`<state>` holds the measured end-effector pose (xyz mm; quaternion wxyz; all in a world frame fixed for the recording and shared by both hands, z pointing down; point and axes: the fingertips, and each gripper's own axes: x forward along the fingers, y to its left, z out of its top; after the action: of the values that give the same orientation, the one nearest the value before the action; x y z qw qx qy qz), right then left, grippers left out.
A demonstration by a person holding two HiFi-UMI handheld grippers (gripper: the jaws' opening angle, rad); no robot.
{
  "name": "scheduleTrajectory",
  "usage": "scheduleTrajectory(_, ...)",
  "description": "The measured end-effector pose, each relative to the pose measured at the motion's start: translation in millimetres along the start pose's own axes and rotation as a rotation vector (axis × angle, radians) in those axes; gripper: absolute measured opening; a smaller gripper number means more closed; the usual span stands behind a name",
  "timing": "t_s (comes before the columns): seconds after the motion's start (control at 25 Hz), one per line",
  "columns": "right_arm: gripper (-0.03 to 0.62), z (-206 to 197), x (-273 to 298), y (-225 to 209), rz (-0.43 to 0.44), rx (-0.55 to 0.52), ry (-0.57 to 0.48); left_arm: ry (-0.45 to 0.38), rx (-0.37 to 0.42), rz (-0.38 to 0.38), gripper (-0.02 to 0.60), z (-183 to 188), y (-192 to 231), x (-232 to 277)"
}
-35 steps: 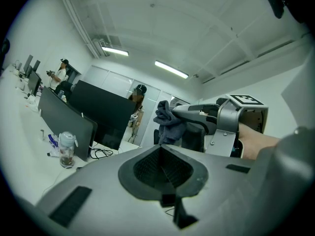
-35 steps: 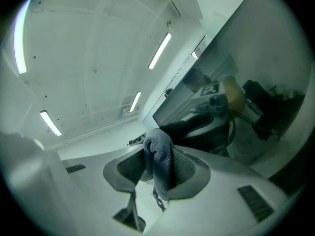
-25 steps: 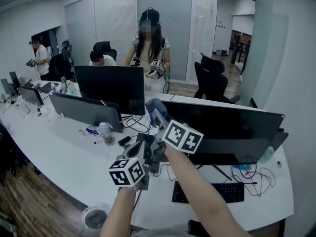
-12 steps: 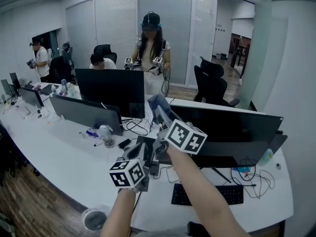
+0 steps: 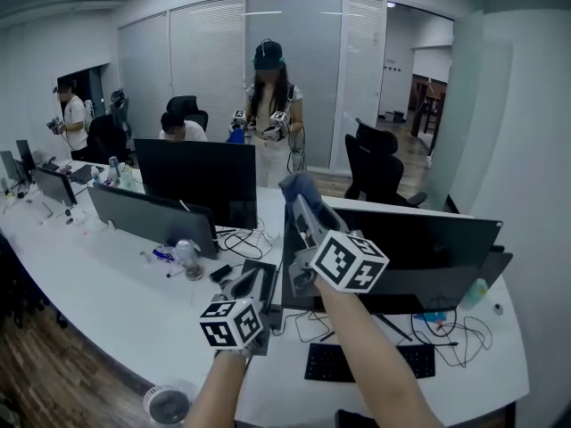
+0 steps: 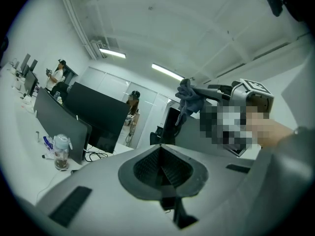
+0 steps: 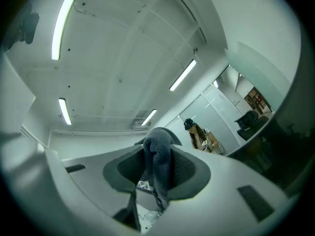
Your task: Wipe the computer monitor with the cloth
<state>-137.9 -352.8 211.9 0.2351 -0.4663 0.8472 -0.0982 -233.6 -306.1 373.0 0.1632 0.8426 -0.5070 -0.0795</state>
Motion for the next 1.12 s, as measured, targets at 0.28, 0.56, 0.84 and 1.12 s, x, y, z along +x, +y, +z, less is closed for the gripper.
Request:
scheduleTrajectory(0.28, 0.124, 31, -38, -2, 0.006, -0.123, -0.121, -0.047, 0.077, -0.05, 0.006, 1, -25, -2)
scheduleTrajectory(0.56, 0.121, 33, -87, 1, -0.011, -0.324, -0.147, -0.114, 0.174, -0.088, 0.006, -2, -56, -9)
scheduleTrajectory(0.84, 0.118, 8, -143, -6, -0.036, -0.501, -0.082, -0.196, 0.259, -0.155, 0.006, -9, -98, -21)
scheduleTrajectory(1.12, 0.114, -14, -200, -16, -0.078, -0.584, -0.015, -0.285, 0.329, -0.232, 0.006, -22, -138, -46)
